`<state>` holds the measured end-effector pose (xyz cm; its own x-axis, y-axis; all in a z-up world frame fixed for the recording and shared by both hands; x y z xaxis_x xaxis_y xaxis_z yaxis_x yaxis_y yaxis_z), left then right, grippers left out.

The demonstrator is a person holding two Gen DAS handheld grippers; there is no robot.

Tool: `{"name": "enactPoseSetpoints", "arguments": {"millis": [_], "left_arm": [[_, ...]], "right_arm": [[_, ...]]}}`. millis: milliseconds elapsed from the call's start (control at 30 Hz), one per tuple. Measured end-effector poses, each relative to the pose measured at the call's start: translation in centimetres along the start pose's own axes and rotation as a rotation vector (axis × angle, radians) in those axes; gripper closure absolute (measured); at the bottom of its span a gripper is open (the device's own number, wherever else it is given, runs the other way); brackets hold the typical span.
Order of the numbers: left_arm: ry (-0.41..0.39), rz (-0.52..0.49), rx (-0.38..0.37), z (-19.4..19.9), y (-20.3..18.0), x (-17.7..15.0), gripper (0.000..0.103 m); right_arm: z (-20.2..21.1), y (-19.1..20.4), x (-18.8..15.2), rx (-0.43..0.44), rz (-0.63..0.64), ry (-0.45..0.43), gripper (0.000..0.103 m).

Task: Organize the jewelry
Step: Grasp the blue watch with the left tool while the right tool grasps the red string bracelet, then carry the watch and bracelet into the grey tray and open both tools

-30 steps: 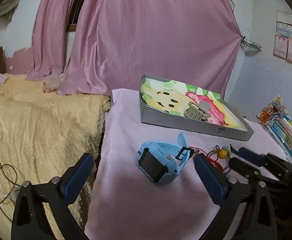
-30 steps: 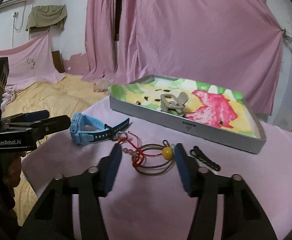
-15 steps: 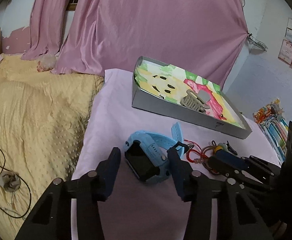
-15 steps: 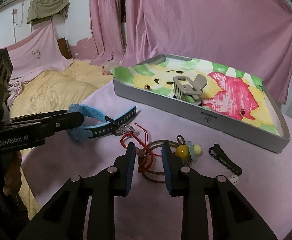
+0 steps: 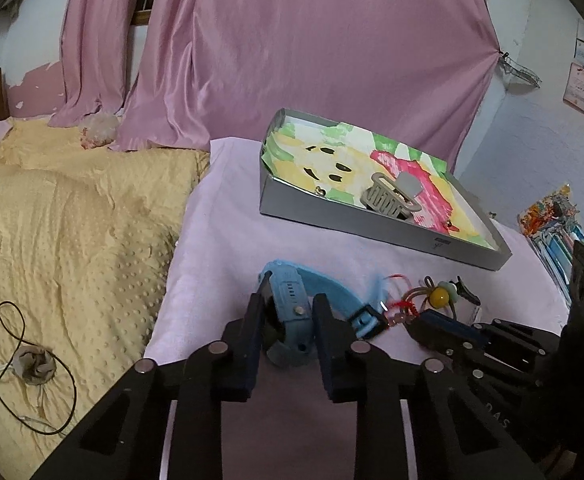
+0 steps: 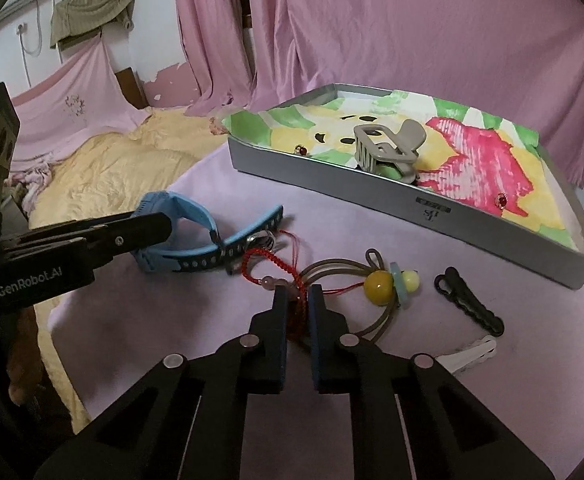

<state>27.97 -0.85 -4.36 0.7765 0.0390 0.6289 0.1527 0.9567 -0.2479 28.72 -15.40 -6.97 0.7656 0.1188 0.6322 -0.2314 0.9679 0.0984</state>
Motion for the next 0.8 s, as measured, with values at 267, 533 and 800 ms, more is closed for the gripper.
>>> {"name": "enactPoseSetpoints", "arguments": {"millis": [267,533,800], "left_arm": [[-0.041,0.039,-0.001,1.3,0.1,0.3,0.086],[-0.13,0.048,0.012,3.1,-1.0,2.6,0.086],[-0.193,0.05,0.014,2.2,-3.5,7.1,0.086]], "right_arm": [[2.0,-0.3,0.0,0.017,-0.015,-0.087,0.1],[5.5,-1.7,1.5,0.012,-0.023,-0.199,0.1],[9.2,-6.0,4.2,-0.065,-0.051,-0.317,0.1]]}}
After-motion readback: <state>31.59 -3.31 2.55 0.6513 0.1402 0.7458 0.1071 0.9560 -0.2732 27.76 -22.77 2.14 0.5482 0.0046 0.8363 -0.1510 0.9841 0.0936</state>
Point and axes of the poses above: each gripper's, at about its wrist camera, not at the fingertips, and z roughly against the way its jaws point, y to its left, x to its top, the point moved 7 cm from there along -z, roughly the way its jaws point, and after that the axes turned 5 degrees about y, right-handed, at the moved point
